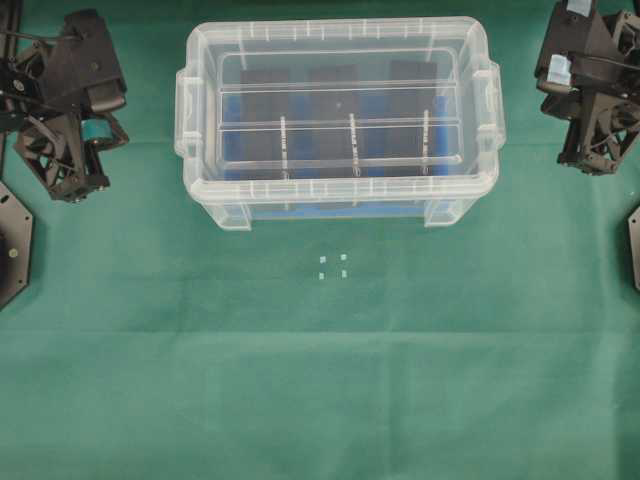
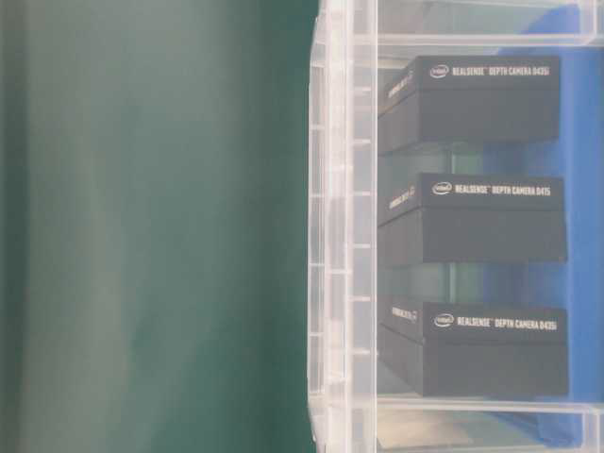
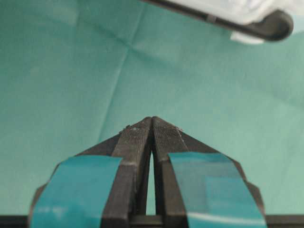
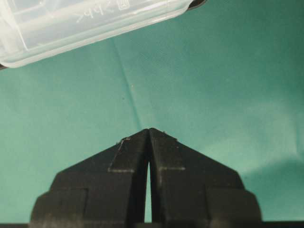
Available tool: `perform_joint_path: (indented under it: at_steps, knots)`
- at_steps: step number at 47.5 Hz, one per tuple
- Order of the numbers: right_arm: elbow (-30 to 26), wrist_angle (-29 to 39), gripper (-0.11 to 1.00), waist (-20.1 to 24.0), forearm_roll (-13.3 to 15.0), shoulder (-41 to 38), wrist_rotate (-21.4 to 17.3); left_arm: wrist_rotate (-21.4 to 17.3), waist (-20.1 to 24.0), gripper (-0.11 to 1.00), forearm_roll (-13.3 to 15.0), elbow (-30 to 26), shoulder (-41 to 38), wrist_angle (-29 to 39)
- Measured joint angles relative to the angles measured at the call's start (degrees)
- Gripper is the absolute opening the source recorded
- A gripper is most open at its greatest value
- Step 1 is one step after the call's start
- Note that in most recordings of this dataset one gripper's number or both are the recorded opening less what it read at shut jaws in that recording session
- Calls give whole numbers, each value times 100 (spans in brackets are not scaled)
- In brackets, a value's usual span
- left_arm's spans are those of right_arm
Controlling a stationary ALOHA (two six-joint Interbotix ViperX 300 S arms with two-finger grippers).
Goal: Clamp the lid of the box with both arms, then lift and open it.
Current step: 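Move left and right grippers onto the lid rims at each end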
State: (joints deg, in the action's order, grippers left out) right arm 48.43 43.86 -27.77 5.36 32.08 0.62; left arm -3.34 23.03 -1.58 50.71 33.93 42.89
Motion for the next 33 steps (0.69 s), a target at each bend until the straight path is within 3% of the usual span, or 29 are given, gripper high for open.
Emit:
perform_joint_path:
  at_steps: [33]
  knots:
    - [-79, 35, 0, -9, 9, -53, 88, -18, -9, 1, 0, -79, -202, 185]
